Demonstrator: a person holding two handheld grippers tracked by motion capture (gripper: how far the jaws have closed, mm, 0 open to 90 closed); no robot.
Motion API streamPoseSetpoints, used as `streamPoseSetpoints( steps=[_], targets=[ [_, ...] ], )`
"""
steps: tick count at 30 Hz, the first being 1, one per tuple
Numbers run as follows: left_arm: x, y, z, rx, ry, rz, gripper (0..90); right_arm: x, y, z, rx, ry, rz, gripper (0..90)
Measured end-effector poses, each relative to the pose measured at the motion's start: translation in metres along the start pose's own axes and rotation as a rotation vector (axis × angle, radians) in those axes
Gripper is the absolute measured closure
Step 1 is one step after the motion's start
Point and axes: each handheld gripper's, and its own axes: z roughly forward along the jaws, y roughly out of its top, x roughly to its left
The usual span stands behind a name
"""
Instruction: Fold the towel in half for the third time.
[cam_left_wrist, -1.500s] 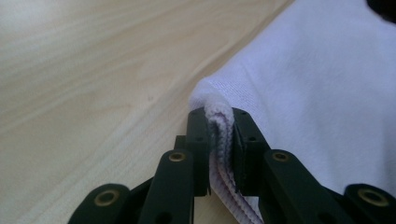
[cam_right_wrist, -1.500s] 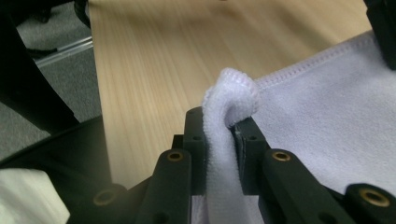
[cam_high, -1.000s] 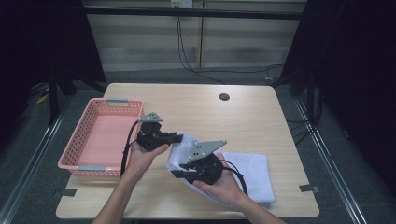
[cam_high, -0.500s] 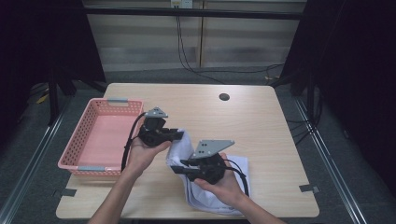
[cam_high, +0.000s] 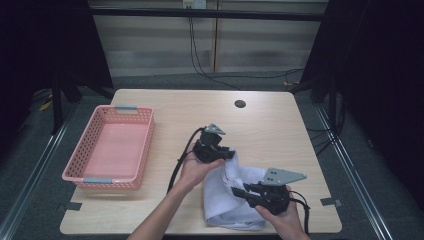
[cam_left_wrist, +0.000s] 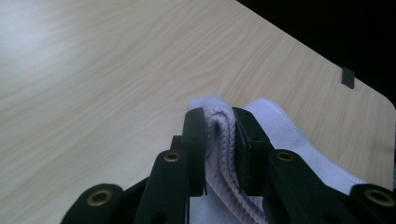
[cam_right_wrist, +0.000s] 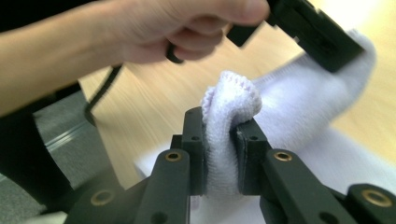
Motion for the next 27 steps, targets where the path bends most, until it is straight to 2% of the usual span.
streamPoseSetpoints(
  steps=[2, 5, 7, 8, 10, 12, 14, 15, 16, 17, 20, 21, 23, 24, 26, 27],
  targets=[
    [-0.003, -0.003, 0.018, 0.012, -0.032, -0.008, 76.1, -0.006, -0.014, -0.007, 0.014, -0.023, 0.023, 77.7],
    [-0.007, -0.007, 0.035, 0.023, -0.073, 0.009, 73.6, -0.009, -0.031, -0.017, 0.057, -0.059, 0.028, 76.3],
    [-0.010, -0.008, 0.045, 0.035, -0.071, 0.006, 70.7, -0.011, -0.041, -0.023, 0.088, -0.095, 0.039, 75.2],
    [-0.010, -0.009, 0.048, 0.021, -0.108, -0.006, 66.2, -0.013, -0.048, -0.025, 0.113, -0.105, 0.044, 74.6],
    [-0.010, -0.008, 0.045, -0.025, -0.129, -0.031, 55.6, -0.019, -0.059, -0.032, 0.129, -0.112, 0.067, 68.6],
    [-0.009, -0.005, 0.036, -0.056, -0.127, -0.025, 47.0, -0.025, -0.063, -0.042, 0.132, -0.132, 0.090, 56.2],
    [-0.009, -0.003, 0.022, -0.085, -0.116, -0.014, 44.3, -0.030, -0.062, -0.053, 0.103, -0.165, 0.094, 45.7],
    [-0.009, -0.003, 0.009, -0.084, -0.093, -0.001, 44.2, -0.032, -0.059, -0.058, 0.091, -0.178, 0.098, 42.6],
    [-0.009, -0.003, 0.009, -0.084, -0.093, -0.001, 45.5, -0.032, -0.059, -0.058, 0.091, -0.178, 0.098, 42.6],
    [-0.010, -0.007, 0.000, -0.076, -0.095, 0.015, 48.7, -0.040, -0.048, -0.063, 0.044, -0.201, 0.104, 39.2],
    [-0.016, -0.022, -0.012, -0.043, -0.110, 0.051, 56.4, -0.052, -0.031, -0.054, 0.036, -0.221, 0.071, 37.3],
    [-0.020, -0.030, -0.015, -0.029, -0.132, 0.066, 58.5, -0.058, -0.024, -0.047, 0.040, -0.217, 0.065, 36.9],
    [-0.029, -0.046, -0.021, 0.008, -0.144, 0.102, 61.0, -0.073, -0.010, -0.029, 0.061, -0.217, 0.062, 36.0],
    [-0.033, -0.054, -0.023, 0.034, -0.157, 0.111, 60.8, -0.080, -0.004, -0.018, 0.068, -0.207, 0.059, 36.1],
    [-0.041, -0.069, -0.028, 0.061, -0.170, 0.132, 58.8, -0.093, 0.005, 0.002, 0.096, -0.225, 0.057, 35.9],
    [-0.044, -0.075, -0.030, 0.078, -0.187, 0.134, 58.4, -0.100, 0.008, 0.012, 0.107, -0.217, 0.054, 36.1]
  ],
)
